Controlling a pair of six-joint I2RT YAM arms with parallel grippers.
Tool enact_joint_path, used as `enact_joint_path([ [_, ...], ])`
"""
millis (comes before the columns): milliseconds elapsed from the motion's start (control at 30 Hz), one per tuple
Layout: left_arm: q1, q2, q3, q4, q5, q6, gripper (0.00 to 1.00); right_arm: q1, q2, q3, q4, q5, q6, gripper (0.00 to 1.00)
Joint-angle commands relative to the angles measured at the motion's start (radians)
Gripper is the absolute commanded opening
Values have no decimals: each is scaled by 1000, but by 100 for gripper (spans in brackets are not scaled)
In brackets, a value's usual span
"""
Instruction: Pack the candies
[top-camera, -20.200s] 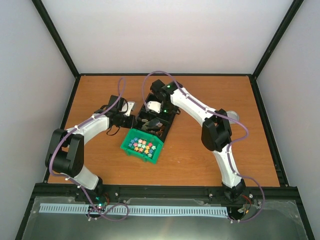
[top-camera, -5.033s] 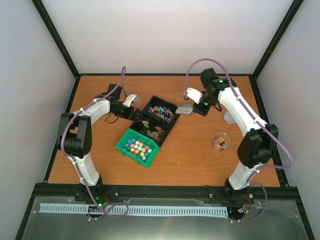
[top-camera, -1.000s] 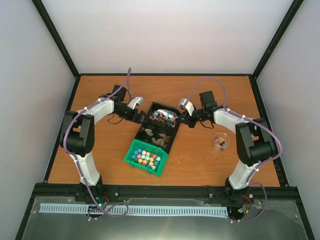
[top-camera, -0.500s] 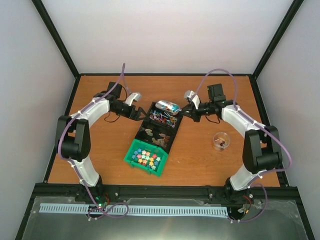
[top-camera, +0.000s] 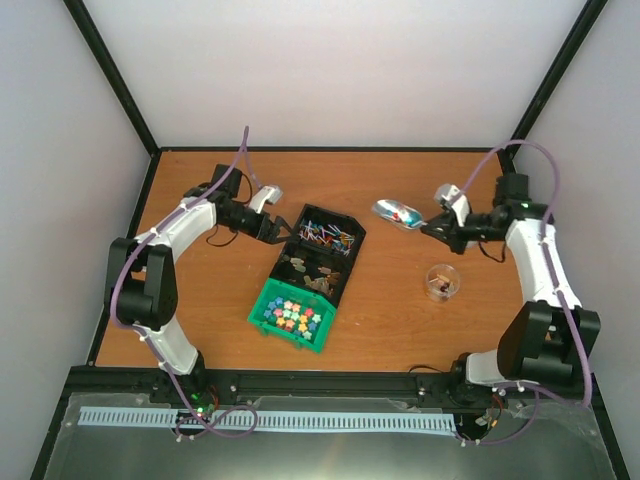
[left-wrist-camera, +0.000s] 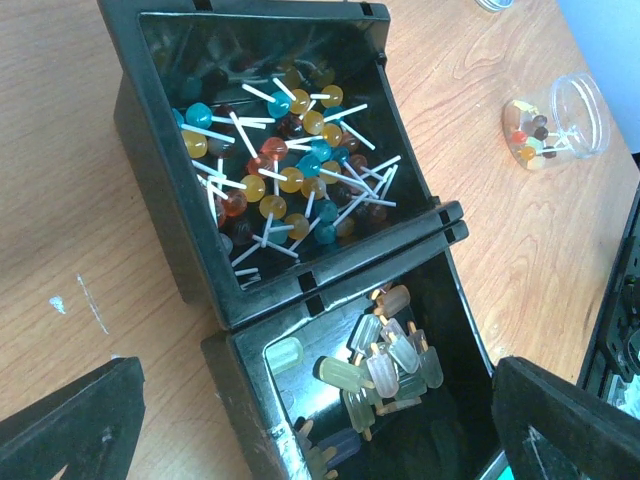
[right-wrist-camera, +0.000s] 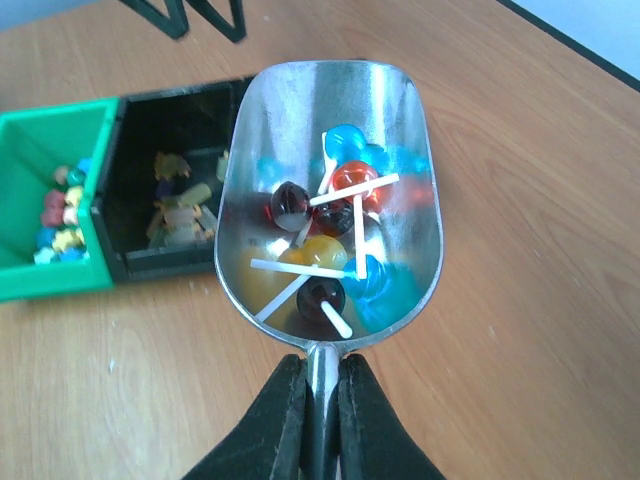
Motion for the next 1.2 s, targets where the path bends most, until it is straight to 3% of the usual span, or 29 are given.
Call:
enact_joint_path([
  [0,5,-29,-5,-20,23,47,96,-166,-45,-11,-299,-13,-293,3],
  [267,5,-40,-28,-5,19,47,96,-510,-63,-61,-571,53,-697,3],
  [567,5,-50,-48,25,6,42,96,-768,-78,-155,-588,222,-884,3],
  [933,5,-35,-40,38,11,31,96,-804,-114,-155,-537,340,-859,3],
  [1167,5,-17,-29,39,17,23,96,-751,-120,-156,-468,409,-776,3],
])
